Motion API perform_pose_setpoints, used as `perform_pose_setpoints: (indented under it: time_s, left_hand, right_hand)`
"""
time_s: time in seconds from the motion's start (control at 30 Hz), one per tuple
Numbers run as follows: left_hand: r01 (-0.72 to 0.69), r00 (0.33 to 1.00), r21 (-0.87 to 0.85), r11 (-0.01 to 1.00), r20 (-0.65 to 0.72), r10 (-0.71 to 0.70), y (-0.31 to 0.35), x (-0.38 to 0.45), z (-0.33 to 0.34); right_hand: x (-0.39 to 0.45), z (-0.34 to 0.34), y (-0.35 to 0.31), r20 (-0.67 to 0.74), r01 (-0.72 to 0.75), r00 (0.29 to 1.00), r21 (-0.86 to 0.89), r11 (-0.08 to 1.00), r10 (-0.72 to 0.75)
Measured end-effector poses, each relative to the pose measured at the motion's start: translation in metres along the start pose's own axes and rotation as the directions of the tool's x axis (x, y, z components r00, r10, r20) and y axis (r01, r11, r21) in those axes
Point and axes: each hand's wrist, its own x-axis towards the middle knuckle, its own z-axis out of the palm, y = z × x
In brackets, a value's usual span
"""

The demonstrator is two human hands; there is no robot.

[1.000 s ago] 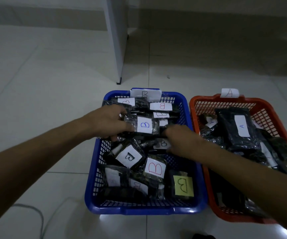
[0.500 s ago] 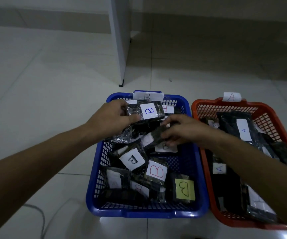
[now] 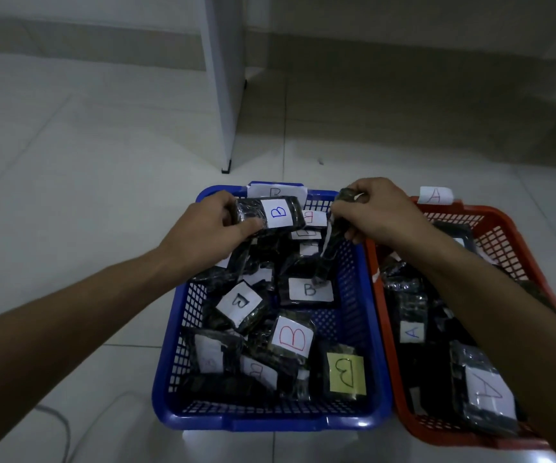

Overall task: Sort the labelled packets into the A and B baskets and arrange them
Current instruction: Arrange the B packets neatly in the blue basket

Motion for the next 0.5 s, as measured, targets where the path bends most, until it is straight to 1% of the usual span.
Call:
perform_pose_setpoints:
  time_s: [0.03,0.1,0.17,0.27,0.4,0.5]
  left_hand:
    - [0.001,1.000,0.004,1.000,-0.003,-0.001,-0.001,0.000,0.000]
    - [0.002,1.000,0.003,1.000,0.002,-0.002,-0.003,-0.001,0.000]
    - [-0.002,1.000,-0.013,1.000,0.013,0.002,-0.003,-0.001,0.001]
    - [-0.007,0.999,-0.019,1.000,0.033,0.008,-0.001,-0.002,0.004]
    - [-0.018,0.999,-0.021,1.000,0.048,0.019,0.001,-0.003,0.007]
    - [-0.020,0.998,-0.037,0.999,0.051,0.022,0.001,-0.004,0.009]
  right_hand:
    - [0.000,-0.004,-0.001,0.022,-0.002,1.000,0.002,1.000,0.002]
    - [-0.001,-0.008,-0.002,0.118,0.008,0.993,-0.018,1.000,-0.006]
    - [-0.001,-0.012,-0.001,0.198,0.048,0.980,-0.070,0.996,-0.034]
    - [0.002,-0.017,-0.004,0.275,0.090,0.960,-0.149,0.985,-0.046]
    - [0.007,-0.017,-0.013,0.303,0.143,0.952,-0.314,0.939,-0.044]
    - [0.011,-0.011,-0.014,0.339,0.153,0.941,-0.421,0.894,-0.001]
